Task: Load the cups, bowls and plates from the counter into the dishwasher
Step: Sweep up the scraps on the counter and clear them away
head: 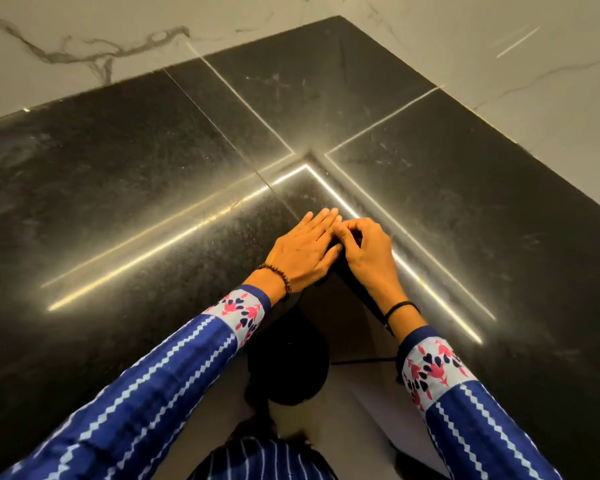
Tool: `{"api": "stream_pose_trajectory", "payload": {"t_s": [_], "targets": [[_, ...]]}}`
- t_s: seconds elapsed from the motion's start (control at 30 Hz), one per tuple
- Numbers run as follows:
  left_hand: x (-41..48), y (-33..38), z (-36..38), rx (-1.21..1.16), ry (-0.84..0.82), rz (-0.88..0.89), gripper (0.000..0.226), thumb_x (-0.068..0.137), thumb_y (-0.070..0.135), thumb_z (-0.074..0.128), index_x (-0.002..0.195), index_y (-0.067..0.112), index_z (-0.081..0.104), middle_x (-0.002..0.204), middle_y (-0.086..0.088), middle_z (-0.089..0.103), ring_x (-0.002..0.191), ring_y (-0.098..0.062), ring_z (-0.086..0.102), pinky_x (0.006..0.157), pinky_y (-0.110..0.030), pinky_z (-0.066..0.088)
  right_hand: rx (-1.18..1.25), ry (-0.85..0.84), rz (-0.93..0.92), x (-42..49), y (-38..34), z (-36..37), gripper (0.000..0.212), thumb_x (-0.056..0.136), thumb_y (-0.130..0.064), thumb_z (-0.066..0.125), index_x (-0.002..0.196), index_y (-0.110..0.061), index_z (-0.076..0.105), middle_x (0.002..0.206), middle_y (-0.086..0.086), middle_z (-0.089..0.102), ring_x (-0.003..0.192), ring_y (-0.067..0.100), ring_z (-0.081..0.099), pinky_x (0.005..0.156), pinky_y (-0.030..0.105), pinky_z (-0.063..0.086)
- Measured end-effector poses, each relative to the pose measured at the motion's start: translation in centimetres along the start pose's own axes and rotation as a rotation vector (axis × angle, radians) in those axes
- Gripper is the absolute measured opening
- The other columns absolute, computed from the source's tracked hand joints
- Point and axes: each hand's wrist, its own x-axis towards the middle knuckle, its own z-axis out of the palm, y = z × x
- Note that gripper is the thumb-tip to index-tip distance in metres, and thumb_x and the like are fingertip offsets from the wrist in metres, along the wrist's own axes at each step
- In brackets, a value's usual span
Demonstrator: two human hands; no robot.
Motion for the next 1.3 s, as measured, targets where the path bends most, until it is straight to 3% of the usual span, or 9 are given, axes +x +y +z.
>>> {"api": "stream_pose_trajectory", "payload": {"t_s": [0.27, 0.47, 0.6, 0.7, 0.87, 0.97, 1.07, 1.17, 1.3], "targets": [[-8.5, 6.4, -0.6, -0.302, 0.090, -0.048, 0.041, 0.094, 0.020, 0.051, 0.134, 0.010, 0.053, 0.144, -0.003, 0.049, 0.132, -0.017, 0.041, 0.115, -0.023, 0.016, 0.129, 0.024, 0.038, -9.6, -0.1, -0.3, 0.015, 0.099, -0.029, 0.059, 0.094, -0.019, 0.070, 0.096, -0.009, 0.067, 0.095, 0.005, 0.061, 0.085, 0.019, 0.045], [-12.6, 8.2, 4.6, -0.434, 0.081, -0.137, 0.048, 0.089, 0.010, 0.052, 0.137, 0.015, 0.050, 0.146, 0.006, 0.046, 0.134, -0.005, 0.039, 0.119, -0.022, 0.018, 0.235, -0.022, 0.174, -15.4, 2.9, 1.5, 0.014, 0.100, -0.030, 0.059, 0.096, -0.022, 0.070, 0.097, -0.010, 0.070, 0.089, 0.002, 0.064, 0.078, 0.013, 0.046], [-14.7, 7.4, 12.0, -0.516, 0.024, -0.332, 0.038, 0.092, 0.011, 0.053, 0.129, 0.008, 0.057, 0.131, -0.007, 0.058, 0.125, -0.020, 0.050, 0.108, -0.025, 0.036, 0.267, -0.146, 0.401, -17.9, 9.3, 6.1, 0.024, 0.099, -0.036, 0.058, 0.098, -0.014, 0.067, 0.089, -0.004, 0.069, 0.069, 0.004, 0.066, 0.065, 0.026, 0.050], [-15.3, 6.6, 17.2, -0.541, -0.123, -0.514, 0.023, 0.089, 0.005, 0.053, 0.108, -0.006, 0.061, 0.109, -0.021, 0.059, 0.107, -0.036, 0.055, 0.088, -0.030, 0.037, 0.151, -0.238, 0.535, -19.2, 14.9, 10.2, 0.009, 0.098, -0.013, 0.059, 0.100, -0.011, 0.066, 0.097, 0.005, 0.070, 0.088, 0.016, 0.068, 0.072, 0.029, 0.049], [-15.5, 4.8, 26.3, -0.588, -0.168, -0.622, 0.038, 0.094, 0.008, 0.053, 0.133, 0.008, 0.056, 0.139, -0.012, 0.053, 0.130, -0.025, 0.046, 0.102, -0.014, 0.025, -0.055, -0.404, 0.573, -19.3, 21.0, 15.7, 0.030, 0.105, -0.022, 0.051, 0.107, 0.000, 0.071, 0.114, 0.023, 0.068, 0.101, 0.032, 0.062, 0.067, 0.018, 0.026], [-15.3, 3.6, 31.0, -0.660, -0.225, -0.714, 0.037, 0.091, 0.004, 0.054, 0.127, 0.008, 0.060, 0.132, -0.010, 0.058, 0.125, -0.023, 0.051, 0.094, -0.010, 0.028, -0.099, -0.404, 0.564, -18.6, 23.9, 18.5, 0.033, 0.104, -0.013, 0.049, 0.089, 0.007, 0.070, 0.095, 0.029, 0.066, 0.081, 0.031, 0.057, 0.065, 0.024, 0.024], [-15.0, 1.8, 34.6, -0.709, -0.270, -0.864, 0.036, 0.091, 0.004, 0.053, 0.125, 0.013, 0.064, 0.131, -0.006, 0.060, 0.124, -0.021, 0.053, 0.101, -0.016, 0.035, -0.179, -0.390, 0.500, -18.1, 26.4, 20.9, 0.051, 0.102, -0.007, 0.050, 0.056, -0.021, 0.033, 0.059, 0.001, 0.032, 0.063, 0.011, 0.035, 0.074, 0.027, 0.020], [-14.6, 0.1, 37.0, -0.751, -0.241, -0.940, 0.034, 0.089, -0.003, 0.054, 0.121, 0.004, 0.064, 0.119, -0.015, 0.066, 0.111, -0.021, 0.063, 0.100, -0.033, 0.047, -0.282, -0.486, 0.494, -17.4, 28.6, 22.7, 0.026, 0.101, -0.005, 0.048, 0.081, 0.000, 0.064, 0.085, 0.024, 0.061, 0.092, 0.028, 0.058, 0.079, 0.039, 0.035], [-15.0, -0.3, 37.1, -0.769, -0.155, -0.972, 0.011, 0.086, 0.002, 0.065, 0.097, 0.002, 0.067, 0.075, -0.013, 0.065, 0.064, -0.020, 0.069, 0.059, -0.029, 0.059, -0.282, -0.597, 0.464, -16.7, 29.3, 22.8, 0.027, 0.094, 0.005, 0.053, 0.118, 0.008, 0.065, 0.119, 0.026, 0.065, 0.114, 0.038, 0.059, 0.097, 0.039, 0.045]]}}
